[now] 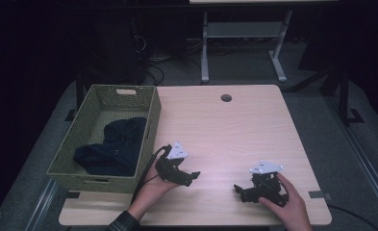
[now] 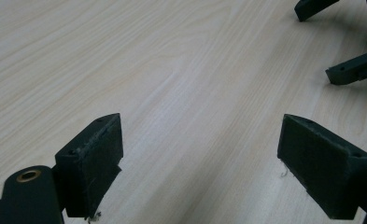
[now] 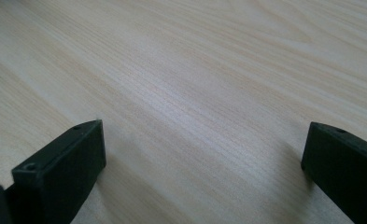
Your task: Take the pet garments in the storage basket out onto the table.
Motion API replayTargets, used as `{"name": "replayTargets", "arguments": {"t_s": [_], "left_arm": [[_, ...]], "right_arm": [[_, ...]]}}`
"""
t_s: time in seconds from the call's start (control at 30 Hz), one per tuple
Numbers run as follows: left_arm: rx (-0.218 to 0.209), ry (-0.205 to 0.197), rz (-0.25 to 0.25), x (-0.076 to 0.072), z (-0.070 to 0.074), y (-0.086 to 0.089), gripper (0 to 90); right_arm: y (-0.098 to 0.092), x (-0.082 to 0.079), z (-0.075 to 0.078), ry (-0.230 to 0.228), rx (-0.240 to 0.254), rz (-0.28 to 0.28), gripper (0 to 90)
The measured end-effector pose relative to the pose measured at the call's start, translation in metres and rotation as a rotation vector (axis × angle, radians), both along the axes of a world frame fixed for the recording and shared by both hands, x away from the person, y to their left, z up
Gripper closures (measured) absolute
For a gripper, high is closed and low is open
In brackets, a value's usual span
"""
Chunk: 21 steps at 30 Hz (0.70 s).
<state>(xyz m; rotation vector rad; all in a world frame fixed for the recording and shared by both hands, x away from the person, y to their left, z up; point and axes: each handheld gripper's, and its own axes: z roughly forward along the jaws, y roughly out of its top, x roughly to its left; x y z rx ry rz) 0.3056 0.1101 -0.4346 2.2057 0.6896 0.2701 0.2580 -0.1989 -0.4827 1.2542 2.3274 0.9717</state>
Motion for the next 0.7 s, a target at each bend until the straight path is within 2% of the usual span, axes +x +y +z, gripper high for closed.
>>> {"name": "replayTargets", "arguments": {"t_s": [0.7], "left_arm": [[-0.011,-0.001,0.015,0.006,0.016,0.002,13.9]], "right_arm": [[0.0,0.0,0.0,-0.001,0.0,0.004,0.0]]}}
